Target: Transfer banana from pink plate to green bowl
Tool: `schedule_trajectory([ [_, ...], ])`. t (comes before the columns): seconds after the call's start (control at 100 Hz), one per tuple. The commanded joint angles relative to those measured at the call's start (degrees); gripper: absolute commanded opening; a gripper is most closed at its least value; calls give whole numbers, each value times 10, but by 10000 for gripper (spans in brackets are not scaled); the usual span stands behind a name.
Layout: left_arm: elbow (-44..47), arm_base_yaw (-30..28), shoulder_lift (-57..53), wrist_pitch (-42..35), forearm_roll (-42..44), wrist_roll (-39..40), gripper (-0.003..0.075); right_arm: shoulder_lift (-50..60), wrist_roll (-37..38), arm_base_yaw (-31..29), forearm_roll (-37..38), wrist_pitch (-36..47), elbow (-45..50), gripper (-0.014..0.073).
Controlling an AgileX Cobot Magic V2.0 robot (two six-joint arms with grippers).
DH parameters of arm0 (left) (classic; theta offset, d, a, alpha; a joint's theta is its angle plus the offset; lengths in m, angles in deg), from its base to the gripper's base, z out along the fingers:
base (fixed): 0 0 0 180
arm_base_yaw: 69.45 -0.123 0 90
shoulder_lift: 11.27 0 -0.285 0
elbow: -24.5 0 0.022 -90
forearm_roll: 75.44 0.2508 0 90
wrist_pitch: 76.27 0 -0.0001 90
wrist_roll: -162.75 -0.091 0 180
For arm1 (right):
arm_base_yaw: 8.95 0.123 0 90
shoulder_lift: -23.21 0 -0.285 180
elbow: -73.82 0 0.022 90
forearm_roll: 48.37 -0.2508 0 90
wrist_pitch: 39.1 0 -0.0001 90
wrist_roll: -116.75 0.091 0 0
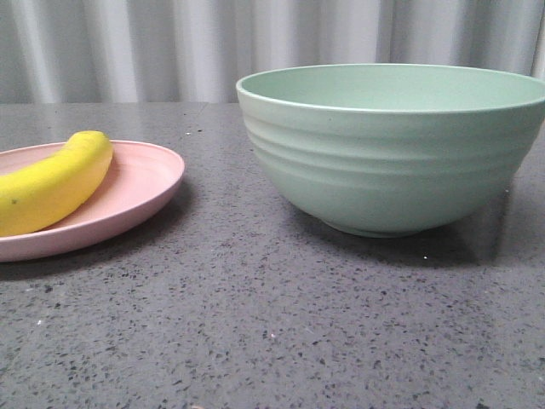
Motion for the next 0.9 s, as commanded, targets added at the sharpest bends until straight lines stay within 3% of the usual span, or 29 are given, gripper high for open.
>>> schedule_trajectory([
  [0.0, 6, 3, -17, -51, -5, -1, -20, 13, -1, -3, 7, 49, 11, -65],
  [0.38, -6, 3, -17, -72, -44, -1, -20, 13, -1, -3, 7, 74, -4, -65],
  [0.66, -121, 3, 36, -19, -45, -1, -20, -7, -1, -3, 7, -1, -82, -64],
  [0.89, -200, 3, 142, -16, -43, -1, -20, -105, -1, -3, 7, -107, -184, -62],
])
